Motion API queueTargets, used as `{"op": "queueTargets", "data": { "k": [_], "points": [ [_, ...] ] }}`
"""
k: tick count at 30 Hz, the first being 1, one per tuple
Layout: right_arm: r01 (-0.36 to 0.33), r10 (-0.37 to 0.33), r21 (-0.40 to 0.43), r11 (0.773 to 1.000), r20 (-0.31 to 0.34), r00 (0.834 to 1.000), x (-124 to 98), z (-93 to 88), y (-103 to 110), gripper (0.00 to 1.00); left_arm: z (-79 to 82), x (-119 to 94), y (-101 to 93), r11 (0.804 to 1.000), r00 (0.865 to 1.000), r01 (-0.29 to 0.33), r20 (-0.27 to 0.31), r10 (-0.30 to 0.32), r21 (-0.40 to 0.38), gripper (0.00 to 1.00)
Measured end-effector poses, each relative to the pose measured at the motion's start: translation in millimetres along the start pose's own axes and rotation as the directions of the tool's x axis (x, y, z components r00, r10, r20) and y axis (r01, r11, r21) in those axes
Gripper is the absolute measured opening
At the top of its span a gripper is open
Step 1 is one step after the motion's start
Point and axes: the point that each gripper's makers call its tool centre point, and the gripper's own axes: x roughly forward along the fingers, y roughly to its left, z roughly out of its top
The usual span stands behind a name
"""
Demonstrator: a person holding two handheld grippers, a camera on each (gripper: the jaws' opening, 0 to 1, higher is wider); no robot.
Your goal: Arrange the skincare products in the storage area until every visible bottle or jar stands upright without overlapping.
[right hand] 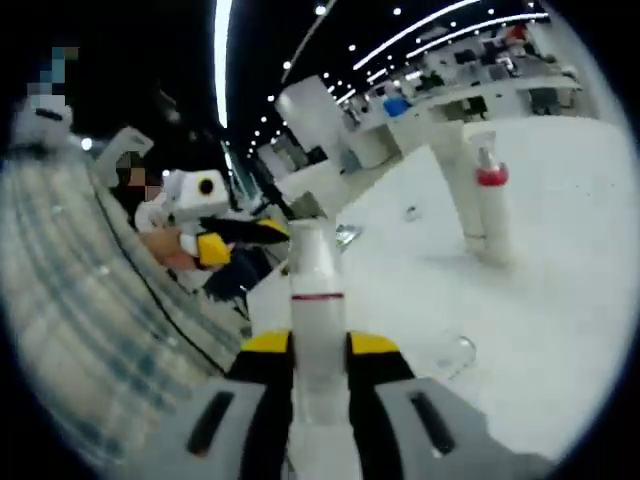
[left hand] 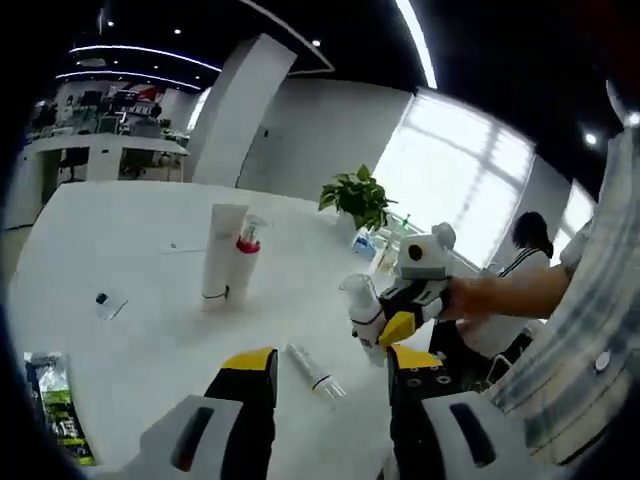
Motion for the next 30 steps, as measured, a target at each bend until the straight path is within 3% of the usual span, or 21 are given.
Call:
{"op": "queueTargets", "data": {
  "k": [3,5,9,14,18,21,26,28,30],
  "points": [
    [-0.094,0.092,0.042,0.995,0.067,0.994,15,12.6,21,0.17,10.5,3,-14.4,0.996,0.996,0.079,0.037,-0.078,-0.032,0.46],
    [-0.148,0.142,0.070,0.986,0.082,0.986,23,16.1,30,0.17,12.1,4,-15.2,0.995,0.995,0.089,0.042,-0.087,-0.041,0.46],
    [-0.217,0.213,0.072,0.974,0.063,0.975,36,17.0,43,0.17,18.6,4,-21.1,0.987,0.989,0.136,0.076,-0.129,-0.090,0.46],
    [-0.292,0.290,0.073,0.954,0.031,0.957,51,17.8,59,0.17,18.6,3,-21.2,0.980,0.986,0.150,0.089,-0.139,-0.131,0.44],
    [-0.338,0.338,0.073,0.938,0.018,0.941,60,22.3,66,0.18,17.5,1,-21.2,0.975,0.984,0.157,0.106,-0.141,-0.159,0.32],
    [-0.347,0.347,0.077,0.935,0.014,0.938,65,24.7,66,0.18,23.0,-4,-24.6,0.960,0.976,0.186,0.153,-0.156,-0.208,0.23],
    [-0.357,0.357,0.098,0.929,0.019,0.934,72,31.3,66,0.18,30.5,-13,-16.4,0.961,0.973,0.152,0.207,-0.103,-0.232,0.22],
    [-0.302,0.300,0.067,0.951,0.037,0.953,77,37.0,58,0.19,33.0,-16,-4.0,0.960,0.974,0.095,0.225,-0.035,-0.262,0.21],
    [-0.248,0.248,0.020,0.968,0.013,0.969,84,37.6,54,0.19,34.6,-18,1.9,0.950,0.971,0.081,0.238,-0.007,-0.302,0.21]
  ]
}}
